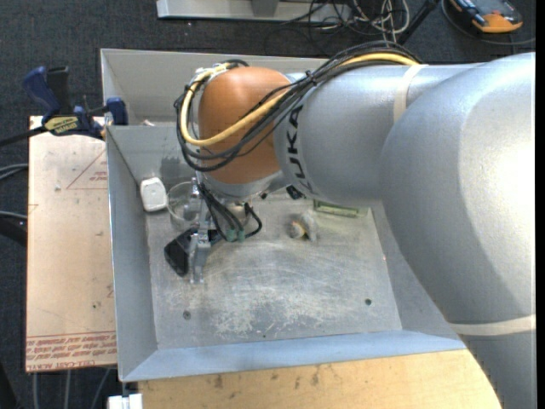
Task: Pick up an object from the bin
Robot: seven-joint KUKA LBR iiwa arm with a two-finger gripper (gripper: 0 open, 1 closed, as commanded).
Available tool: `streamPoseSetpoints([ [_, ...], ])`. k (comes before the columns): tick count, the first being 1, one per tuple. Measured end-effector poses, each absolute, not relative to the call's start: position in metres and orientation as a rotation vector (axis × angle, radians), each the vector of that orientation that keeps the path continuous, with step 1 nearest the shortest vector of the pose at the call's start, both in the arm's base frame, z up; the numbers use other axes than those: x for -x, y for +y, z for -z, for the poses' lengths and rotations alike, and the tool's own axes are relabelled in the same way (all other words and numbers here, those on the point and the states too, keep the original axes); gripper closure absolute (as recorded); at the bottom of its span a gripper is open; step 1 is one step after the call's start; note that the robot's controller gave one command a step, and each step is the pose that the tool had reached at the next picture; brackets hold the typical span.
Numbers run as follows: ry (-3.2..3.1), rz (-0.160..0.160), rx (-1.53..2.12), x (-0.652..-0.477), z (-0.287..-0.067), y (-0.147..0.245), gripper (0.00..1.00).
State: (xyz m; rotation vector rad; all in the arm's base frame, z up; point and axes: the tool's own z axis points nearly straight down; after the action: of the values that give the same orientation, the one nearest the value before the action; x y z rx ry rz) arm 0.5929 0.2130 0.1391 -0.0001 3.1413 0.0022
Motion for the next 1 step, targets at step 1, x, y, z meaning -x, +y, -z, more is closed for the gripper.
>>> streamPoseSetpoints([
  [1,3.117,-0.005,0.366,-0.6056,-0.1361,0.1844,0.00],
])
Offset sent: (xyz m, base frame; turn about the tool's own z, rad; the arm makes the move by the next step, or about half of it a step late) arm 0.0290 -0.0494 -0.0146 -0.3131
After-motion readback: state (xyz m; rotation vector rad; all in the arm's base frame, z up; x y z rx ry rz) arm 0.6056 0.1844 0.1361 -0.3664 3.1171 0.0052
